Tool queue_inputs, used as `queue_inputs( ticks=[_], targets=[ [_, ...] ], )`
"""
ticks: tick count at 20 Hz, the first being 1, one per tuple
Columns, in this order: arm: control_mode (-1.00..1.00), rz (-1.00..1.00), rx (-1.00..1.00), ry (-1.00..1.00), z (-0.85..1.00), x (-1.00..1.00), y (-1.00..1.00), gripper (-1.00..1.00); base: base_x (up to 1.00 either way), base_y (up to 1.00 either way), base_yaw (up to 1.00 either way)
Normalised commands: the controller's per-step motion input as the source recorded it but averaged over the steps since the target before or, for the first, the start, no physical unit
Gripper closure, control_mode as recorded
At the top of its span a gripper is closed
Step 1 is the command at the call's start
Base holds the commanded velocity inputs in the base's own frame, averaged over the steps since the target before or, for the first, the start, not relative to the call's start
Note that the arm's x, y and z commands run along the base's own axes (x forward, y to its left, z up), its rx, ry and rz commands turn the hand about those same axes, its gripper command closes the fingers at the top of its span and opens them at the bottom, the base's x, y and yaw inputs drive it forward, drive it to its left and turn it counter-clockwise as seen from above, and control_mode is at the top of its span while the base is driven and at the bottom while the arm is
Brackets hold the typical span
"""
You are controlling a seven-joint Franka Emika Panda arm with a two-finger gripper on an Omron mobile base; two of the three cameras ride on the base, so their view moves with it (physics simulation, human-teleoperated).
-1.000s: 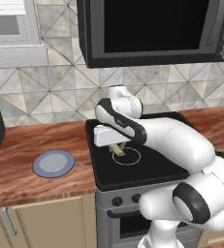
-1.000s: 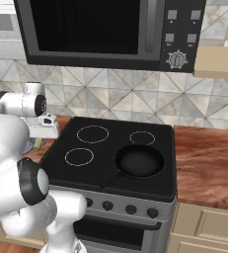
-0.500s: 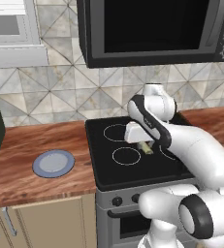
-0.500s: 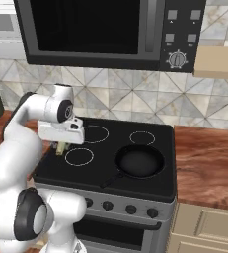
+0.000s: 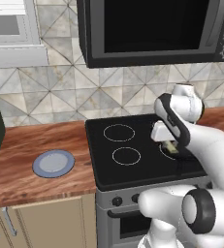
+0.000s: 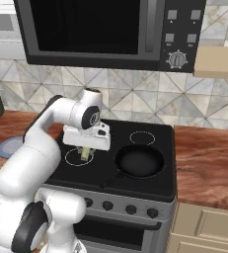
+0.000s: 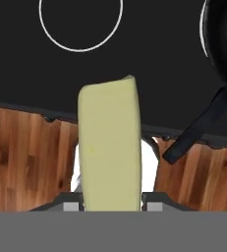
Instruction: Pick up the butter stick and place it in the pan. Then turn on the burner for the pan.
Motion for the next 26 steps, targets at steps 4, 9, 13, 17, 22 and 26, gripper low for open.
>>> queue_inputs(
  ticks=[4,9,13,17,22,26],
  targets=[
    [-1.0,-0.08,0.0,0.0,0.0,0.11,-0.82,1.0,0.0,0.0,0.0],
    [-1.0,-0.08,0.0,0.0,0.0,0.22,-0.76,1.0,0.0,0.0,0.0],
    [-1.0,-0.06,0.0,0.0,-0.08,0.37,-0.58,1.0,0.0,0.0,0.0],
    [-1.0,-0.05,0.0,0.0,-0.17,0.41,-0.5,1.0,0.0,0.0,0.0],
    [-1.0,-0.04,0.0,0.0,-0.35,0.28,-0.49,1.0,0.0,0.0,0.0],
    [-1.0,-0.03,-0.03,0.0,-0.52,0.21,-0.35,1.0,0.0,0.0,0.0]
  ],
)
